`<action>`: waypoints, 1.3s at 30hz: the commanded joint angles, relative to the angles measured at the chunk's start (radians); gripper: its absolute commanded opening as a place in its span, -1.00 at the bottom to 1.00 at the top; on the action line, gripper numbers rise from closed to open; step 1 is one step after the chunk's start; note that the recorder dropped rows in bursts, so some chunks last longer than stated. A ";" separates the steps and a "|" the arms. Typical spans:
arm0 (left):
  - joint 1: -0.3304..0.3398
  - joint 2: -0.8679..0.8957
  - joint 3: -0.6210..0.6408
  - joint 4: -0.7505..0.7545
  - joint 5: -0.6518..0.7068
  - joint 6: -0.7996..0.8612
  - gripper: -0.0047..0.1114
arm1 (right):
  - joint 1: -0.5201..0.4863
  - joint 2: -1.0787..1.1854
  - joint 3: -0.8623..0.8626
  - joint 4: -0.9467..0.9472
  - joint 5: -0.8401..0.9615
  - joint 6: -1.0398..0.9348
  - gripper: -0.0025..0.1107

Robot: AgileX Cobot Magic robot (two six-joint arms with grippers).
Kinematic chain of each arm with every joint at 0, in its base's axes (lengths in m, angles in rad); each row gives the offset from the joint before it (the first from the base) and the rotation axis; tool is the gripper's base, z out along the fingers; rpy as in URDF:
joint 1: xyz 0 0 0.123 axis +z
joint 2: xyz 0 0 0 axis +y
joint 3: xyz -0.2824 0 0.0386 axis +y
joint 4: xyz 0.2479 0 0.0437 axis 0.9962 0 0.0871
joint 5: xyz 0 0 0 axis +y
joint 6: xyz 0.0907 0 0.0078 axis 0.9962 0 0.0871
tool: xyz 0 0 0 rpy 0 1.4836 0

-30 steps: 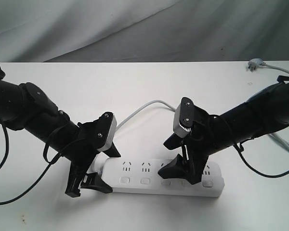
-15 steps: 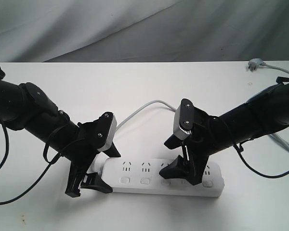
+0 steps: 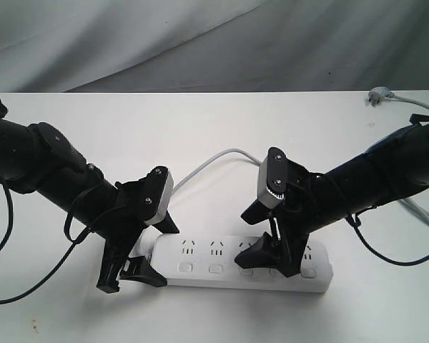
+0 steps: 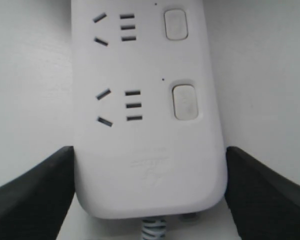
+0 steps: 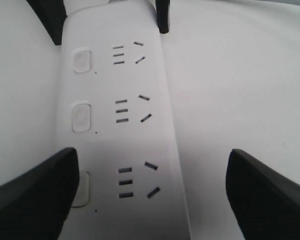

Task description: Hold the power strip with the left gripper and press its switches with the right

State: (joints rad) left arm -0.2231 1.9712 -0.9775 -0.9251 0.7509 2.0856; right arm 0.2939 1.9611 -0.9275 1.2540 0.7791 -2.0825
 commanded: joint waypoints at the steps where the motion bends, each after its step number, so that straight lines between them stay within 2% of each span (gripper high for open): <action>1: -0.005 0.000 -0.005 0.008 -0.017 0.008 -0.92 | -0.005 0.001 0.007 -0.010 -0.016 0.004 0.35; 27: -0.005 0.000 -0.005 0.008 -0.017 0.008 -0.92 | -0.005 0.001 0.011 -0.047 -0.034 0.051 0.35; 39: -0.005 0.000 -0.005 0.008 -0.017 0.008 -0.92 | 0.019 0.001 0.021 -0.084 -0.105 0.060 0.35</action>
State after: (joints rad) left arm -0.2231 1.9712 -0.9775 -0.9251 0.7509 2.0856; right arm 0.2984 1.9611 -0.9233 1.1977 0.7377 -2.0180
